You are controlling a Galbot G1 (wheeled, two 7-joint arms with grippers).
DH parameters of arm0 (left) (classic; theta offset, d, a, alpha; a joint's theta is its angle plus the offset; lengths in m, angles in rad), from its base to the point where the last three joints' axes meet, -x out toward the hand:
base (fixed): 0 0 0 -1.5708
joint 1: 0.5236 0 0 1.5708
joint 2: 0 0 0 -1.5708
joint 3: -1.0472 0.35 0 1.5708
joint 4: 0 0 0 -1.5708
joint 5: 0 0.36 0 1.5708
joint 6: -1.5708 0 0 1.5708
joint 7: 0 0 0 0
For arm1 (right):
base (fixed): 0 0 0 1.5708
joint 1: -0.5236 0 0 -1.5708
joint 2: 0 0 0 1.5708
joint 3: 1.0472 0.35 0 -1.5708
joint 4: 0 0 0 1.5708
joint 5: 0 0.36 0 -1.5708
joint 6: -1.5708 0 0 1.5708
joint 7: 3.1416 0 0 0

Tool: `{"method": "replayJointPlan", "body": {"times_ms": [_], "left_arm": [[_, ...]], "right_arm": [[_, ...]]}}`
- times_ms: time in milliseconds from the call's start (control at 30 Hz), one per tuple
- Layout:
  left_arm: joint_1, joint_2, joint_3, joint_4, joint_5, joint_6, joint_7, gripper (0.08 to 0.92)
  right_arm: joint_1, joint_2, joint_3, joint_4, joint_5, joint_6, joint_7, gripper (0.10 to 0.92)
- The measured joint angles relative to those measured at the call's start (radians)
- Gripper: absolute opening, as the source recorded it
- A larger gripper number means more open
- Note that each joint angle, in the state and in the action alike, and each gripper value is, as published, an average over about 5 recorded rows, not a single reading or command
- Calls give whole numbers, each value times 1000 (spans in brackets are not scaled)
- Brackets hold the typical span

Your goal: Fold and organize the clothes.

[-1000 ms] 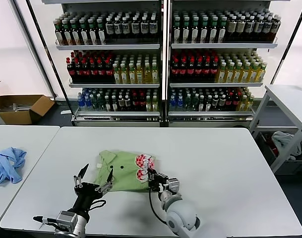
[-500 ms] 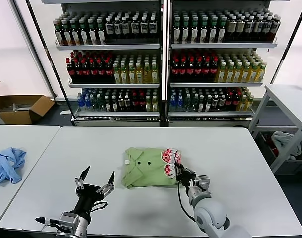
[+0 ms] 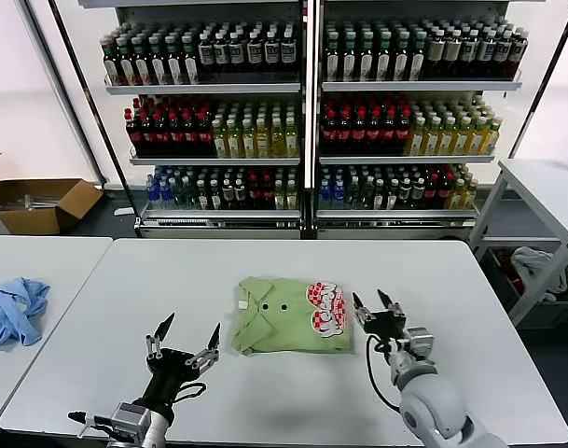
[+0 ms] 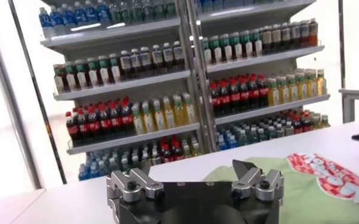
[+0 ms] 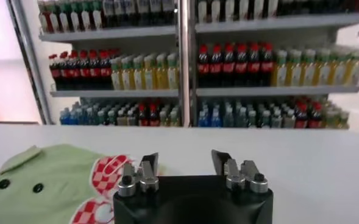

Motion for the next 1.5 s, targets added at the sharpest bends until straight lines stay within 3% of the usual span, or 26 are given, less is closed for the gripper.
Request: {"method": "replayJointPlan", "body": {"times_ms": [200, 300, 833, 1500], "left_arm": [[27, 21, 14, 14, -2, -70, -7, 823], [47, 36, 22, 30, -5, -123, -16, 823], [157, 67, 14, 42, -28, -335, -63, 823], [205, 74, 3, 47, -39, -383, -73, 823]], "right_arm": [[-211, -38, 143, 104, -82, 146, 0, 783], [-340, -42, 211, 148, -121, 238, 13, 817], [-806, -13, 336, 209, -275, 686, 81, 823], [-919, -12, 352, 204, -290, 854, 82, 823]]}}
